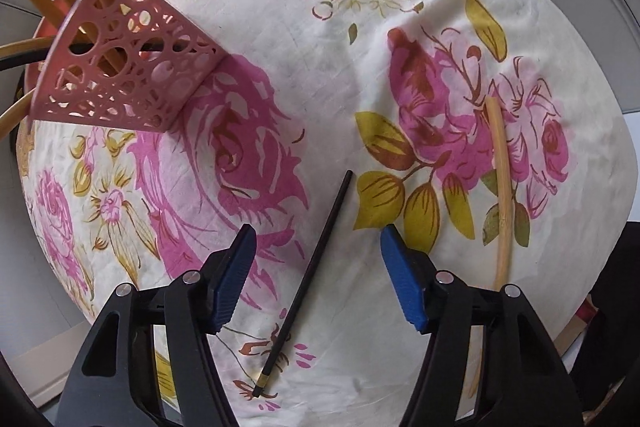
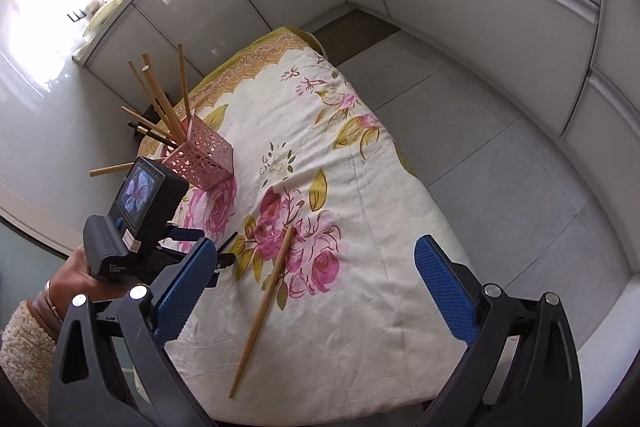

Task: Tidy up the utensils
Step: 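Grasp the black brush with the left tool while the right tool approaches the last chopstick, then grasp the last wooden chopstick with the right tool while the left tool lifts the brush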

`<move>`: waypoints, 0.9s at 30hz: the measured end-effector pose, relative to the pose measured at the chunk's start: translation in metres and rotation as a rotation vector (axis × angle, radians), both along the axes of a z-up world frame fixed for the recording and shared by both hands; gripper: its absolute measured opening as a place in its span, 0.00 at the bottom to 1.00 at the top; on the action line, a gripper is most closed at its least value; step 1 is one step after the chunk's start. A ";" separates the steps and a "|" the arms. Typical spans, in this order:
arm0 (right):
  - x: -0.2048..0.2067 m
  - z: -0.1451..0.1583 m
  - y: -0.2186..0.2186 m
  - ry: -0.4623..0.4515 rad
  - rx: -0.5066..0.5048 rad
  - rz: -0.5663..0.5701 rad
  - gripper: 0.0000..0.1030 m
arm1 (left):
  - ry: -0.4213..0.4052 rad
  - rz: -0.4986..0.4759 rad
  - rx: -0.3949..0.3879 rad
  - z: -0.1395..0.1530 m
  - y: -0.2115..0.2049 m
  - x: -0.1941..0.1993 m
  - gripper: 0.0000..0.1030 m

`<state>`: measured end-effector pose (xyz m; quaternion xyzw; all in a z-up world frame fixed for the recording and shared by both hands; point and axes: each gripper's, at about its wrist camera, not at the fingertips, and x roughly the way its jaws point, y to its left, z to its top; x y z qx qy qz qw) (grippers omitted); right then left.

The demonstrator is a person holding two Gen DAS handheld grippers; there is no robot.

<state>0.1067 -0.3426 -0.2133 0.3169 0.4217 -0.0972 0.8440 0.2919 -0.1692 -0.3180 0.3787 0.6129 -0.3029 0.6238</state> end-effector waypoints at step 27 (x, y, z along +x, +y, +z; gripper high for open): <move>0.085 -0.069 0.038 0.374 0.089 0.020 0.57 | -0.001 0.554 -0.520 0.057 0.138 -0.034 0.03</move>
